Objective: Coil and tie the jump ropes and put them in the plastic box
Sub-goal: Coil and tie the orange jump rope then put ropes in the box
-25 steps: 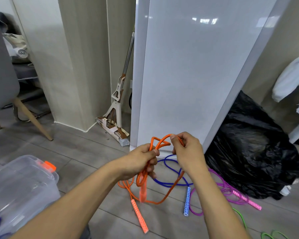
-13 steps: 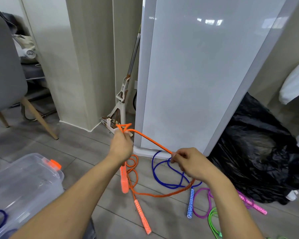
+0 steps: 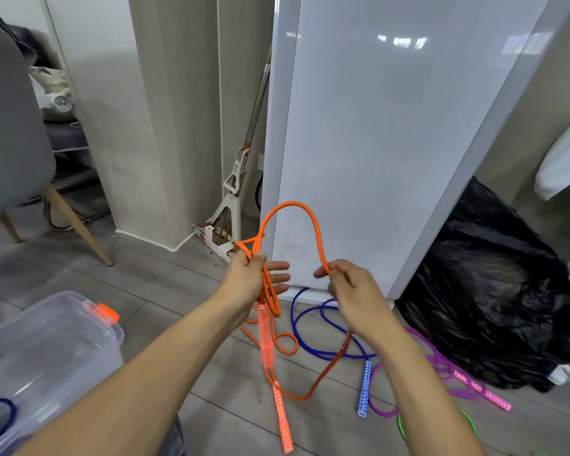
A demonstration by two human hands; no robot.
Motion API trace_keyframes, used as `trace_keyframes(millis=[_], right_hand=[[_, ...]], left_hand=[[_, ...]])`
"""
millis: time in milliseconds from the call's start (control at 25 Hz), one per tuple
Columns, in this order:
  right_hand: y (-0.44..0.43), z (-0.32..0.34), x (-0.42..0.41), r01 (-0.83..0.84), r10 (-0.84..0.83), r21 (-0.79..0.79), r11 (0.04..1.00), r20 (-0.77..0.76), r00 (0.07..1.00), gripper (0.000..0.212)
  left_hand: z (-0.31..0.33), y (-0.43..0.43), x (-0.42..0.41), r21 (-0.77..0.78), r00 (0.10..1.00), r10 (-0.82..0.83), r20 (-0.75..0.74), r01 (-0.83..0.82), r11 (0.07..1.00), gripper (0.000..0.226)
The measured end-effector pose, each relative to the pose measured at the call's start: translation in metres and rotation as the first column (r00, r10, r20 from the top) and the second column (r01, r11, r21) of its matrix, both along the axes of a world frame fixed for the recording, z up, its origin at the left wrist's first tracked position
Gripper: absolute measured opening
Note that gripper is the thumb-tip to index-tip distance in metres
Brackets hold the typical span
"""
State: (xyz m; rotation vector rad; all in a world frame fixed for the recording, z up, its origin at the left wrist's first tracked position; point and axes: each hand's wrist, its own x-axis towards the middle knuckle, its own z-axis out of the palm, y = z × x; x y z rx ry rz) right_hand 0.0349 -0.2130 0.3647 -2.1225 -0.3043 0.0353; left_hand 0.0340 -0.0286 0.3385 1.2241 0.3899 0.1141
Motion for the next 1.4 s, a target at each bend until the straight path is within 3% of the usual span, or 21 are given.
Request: trace_keyframes(millis=[80,200,560,680,760,800,920,1080,1160,1280,1360,1400], right_hand=[[0.013,-0.004,-0.008,-0.056,0.056,-0.014,0.998,0.010,0.998,0.020],[0.026,-0.009,-0.014,0.040,-0.040,0.070,0.997,-0.003,0.999,0.005],[0.042,-0.020,-0.021,0.136,-0.138,0.033,0.990,0.078,0.987,0.009],[0.042,-0.022,-0.019,0.096,-0.092,-0.059,0.994,0.071,0.993,0.009],[0.042,-0.022,-0.019,0.009,-0.007,-0.092,0.996,0.017,1.000,0.008],[0.041,-0.022,-0.019,-0.053,0.050,-0.113,0.992,-0.027,0.998,0.012],[0.033,-0.020,-0.018,-0.258,0.223,-0.140,0.956,-0.226,0.948,0.026],[0.017,-0.016,-0.016,-0.418,0.346,-0.093,0.904,-0.415,0.841,0.031],[0.008,-0.014,-0.013,-0.466,0.374,-0.081,0.881,-0.486,0.790,0.032],[-0.014,-0.009,-0.008,-0.532,0.343,-0.141,0.835,-0.623,0.703,0.031],[-0.029,-0.007,-0.004,-0.521,0.284,-0.211,0.827,-0.642,0.712,0.030],[-0.034,-0.007,-0.001,-0.469,0.250,-0.246,0.848,-0.595,0.764,0.028]], left_hand=[[0.001,-0.007,-0.004,0.005,0.998,-0.057,0.020,0.057,0.998,0.028],[0.000,-0.012,-0.006,-0.039,0.994,-0.103,0.028,0.104,0.994,0.024],[-0.004,-0.020,-0.010,0.060,0.979,-0.205,0.015,0.203,0.977,0.022],[-0.004,-0.018,-0.009,0.194,0.978,-0.209,-0.006,0.206,0.959,0.018],[-0.006,-0.016,-0.005,0.246,0.990,-0.139,-0.016,0.139,0.959,0.016],[-0.006,-0.015,-0.002,0.196,0.996,-0.090,-0.005,0.089,0.976,0.016],[0.003,-0.005,0.003,-0.118,0.995,0.096,0.023,-0.093,0.989,0.015],[0.007,0.024,0.013,-0.352,0.958,0.277,-0.081,-0.287,0.891,0.024],[0.005,0.037,0.015,-0.332,0.935,0.329,-0.131,-0.354,0.874,0.034],[0.005,0.050,0.015,-0.227,0.887,0.455,-0.083,-0.461,0.858,0.033],[0.005,0.055,0.018,-0.076,0.860,0.510,-0.013,-0.510,0.857,0.027],[0.004,0.056,0.018,0.042,0.869,0.493,0.024,-0.494,0.868,0.022]])
